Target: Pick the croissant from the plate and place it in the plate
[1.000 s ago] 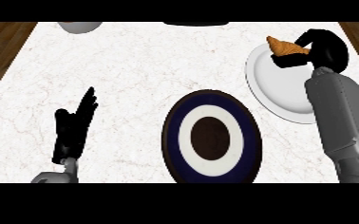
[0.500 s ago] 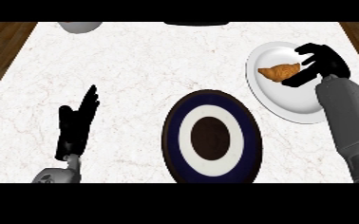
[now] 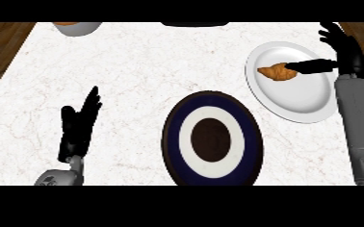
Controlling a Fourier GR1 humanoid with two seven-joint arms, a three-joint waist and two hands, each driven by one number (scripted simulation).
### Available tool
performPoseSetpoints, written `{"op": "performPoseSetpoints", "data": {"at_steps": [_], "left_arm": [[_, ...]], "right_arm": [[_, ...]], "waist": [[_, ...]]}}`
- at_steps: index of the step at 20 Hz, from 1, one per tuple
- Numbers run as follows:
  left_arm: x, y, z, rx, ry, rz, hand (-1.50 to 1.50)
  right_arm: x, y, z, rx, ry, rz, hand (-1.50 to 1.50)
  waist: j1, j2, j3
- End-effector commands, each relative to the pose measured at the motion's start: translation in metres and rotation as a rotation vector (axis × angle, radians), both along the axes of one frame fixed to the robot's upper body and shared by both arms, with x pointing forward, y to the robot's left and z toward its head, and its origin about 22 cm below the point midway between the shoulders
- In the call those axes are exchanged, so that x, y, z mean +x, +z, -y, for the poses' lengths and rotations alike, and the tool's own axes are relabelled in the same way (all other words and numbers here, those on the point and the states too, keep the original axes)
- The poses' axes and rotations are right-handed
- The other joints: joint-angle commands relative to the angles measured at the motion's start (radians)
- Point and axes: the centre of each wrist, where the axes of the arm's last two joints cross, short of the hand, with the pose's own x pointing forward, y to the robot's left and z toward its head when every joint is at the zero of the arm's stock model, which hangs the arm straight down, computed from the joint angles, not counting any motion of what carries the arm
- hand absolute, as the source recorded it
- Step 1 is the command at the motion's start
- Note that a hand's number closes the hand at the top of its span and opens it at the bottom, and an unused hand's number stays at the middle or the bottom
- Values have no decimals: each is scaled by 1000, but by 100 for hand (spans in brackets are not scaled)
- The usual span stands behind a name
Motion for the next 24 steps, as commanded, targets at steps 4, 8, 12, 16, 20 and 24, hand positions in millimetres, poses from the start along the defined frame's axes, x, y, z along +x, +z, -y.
{"op": "performPoseSetpoints", "data": {"at_steps": [4,8,12,16,20,24], "left_arm": [[3,3,-9,-5,-2,-1,0],[1,14,0,0,-6,-19,0],[-7,15,-15,4,3,-5,0],[-4,-2,-4,-11,4,16,0],[-6,2,-9,-7,-1,-17,0],[-10,8,25,-1,4,23,0]], "right_arm": [[-29,-21,36,242,-32,150,-150],[-45,-26,56,260,24,150,-150],[-53,-49,54,264,72,190,-150],[-47,-54,42,266,71,213,-150],[-55,-58,44,232,47,171,-150],[-50,-64,32,208,10,147,-150]], "waist": [[5,2,-1],[8,2,-1],[14,4,-1],[13,4,-1],[11,3,-1],[14,3,-1]]}}
